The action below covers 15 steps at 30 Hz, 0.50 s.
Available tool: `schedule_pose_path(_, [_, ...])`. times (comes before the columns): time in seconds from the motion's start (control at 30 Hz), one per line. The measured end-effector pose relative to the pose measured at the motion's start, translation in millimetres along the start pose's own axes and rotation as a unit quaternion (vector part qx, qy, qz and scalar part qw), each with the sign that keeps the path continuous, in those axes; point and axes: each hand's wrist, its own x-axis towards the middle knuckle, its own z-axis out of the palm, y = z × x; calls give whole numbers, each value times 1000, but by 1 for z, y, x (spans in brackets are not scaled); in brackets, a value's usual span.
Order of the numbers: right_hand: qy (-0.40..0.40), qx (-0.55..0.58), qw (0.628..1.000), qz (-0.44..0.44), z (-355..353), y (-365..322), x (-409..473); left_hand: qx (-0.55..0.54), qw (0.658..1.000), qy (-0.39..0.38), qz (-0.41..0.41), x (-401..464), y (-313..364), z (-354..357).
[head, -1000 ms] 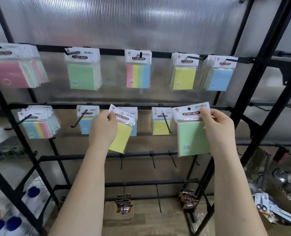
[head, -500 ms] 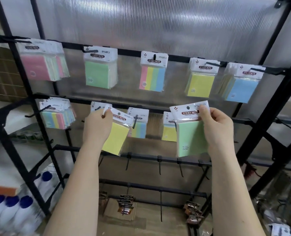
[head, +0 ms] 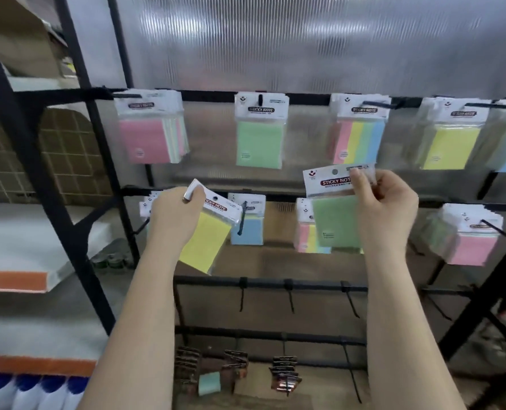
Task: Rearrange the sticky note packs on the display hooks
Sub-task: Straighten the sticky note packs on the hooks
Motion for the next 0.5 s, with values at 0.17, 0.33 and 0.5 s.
schedule_pose_path(0.17, [19,4,1000,13,52,-25,-18,20,999,-13,37,33,-25,-33])
schedule_pose_path(0.33, [35,39,998,29,81,-46,-21,19,998,-23,55,50,-43,-49])
schedule_pose_path(0.5, [38,75,996,5,100,-68,-6,1,998,-16,59,61,-51,-49])
